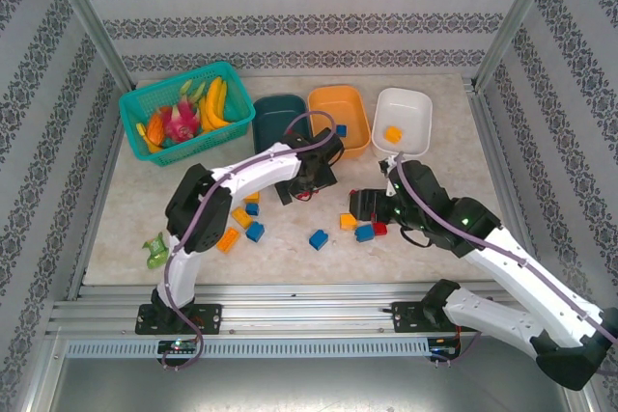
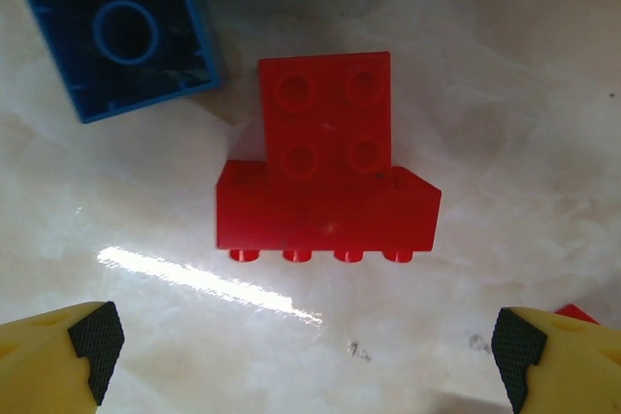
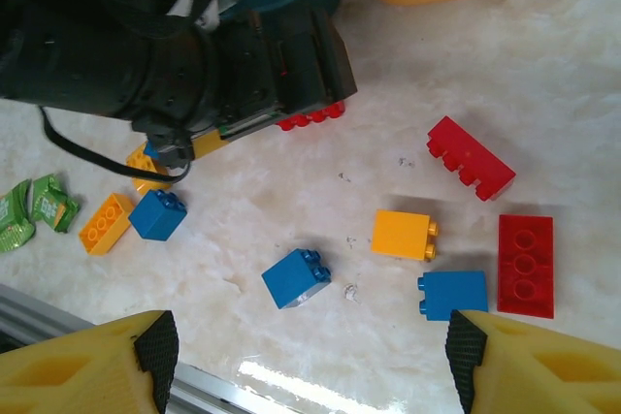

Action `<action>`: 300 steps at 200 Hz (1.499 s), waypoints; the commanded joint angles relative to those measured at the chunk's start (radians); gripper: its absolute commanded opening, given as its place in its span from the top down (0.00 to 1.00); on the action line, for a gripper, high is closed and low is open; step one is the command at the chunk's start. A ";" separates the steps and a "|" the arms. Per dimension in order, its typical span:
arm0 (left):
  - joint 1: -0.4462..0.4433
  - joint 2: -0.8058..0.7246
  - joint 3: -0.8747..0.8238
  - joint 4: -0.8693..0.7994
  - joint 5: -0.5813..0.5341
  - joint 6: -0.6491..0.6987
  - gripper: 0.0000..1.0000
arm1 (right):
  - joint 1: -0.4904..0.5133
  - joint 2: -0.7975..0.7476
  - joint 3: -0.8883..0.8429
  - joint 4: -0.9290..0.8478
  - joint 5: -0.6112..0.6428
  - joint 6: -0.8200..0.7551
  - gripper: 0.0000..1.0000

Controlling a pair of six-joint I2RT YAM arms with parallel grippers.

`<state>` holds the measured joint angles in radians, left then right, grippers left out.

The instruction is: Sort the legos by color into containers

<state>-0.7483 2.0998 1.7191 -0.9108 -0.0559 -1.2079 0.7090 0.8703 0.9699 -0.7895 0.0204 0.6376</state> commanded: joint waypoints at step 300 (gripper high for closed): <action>-0.020 -0.087 0.069 -0.088 -0.076 0.137 0.44 | -0.097 -0.034 0.033 -0.016 -0.021 0.004 0.23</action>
<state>-0.7540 2.1349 1.7664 -0.9245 -0.1265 -1.0878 0.6235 0.8391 0.9493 -0.7979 -0.0154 0.6518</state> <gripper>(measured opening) 0.632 0.770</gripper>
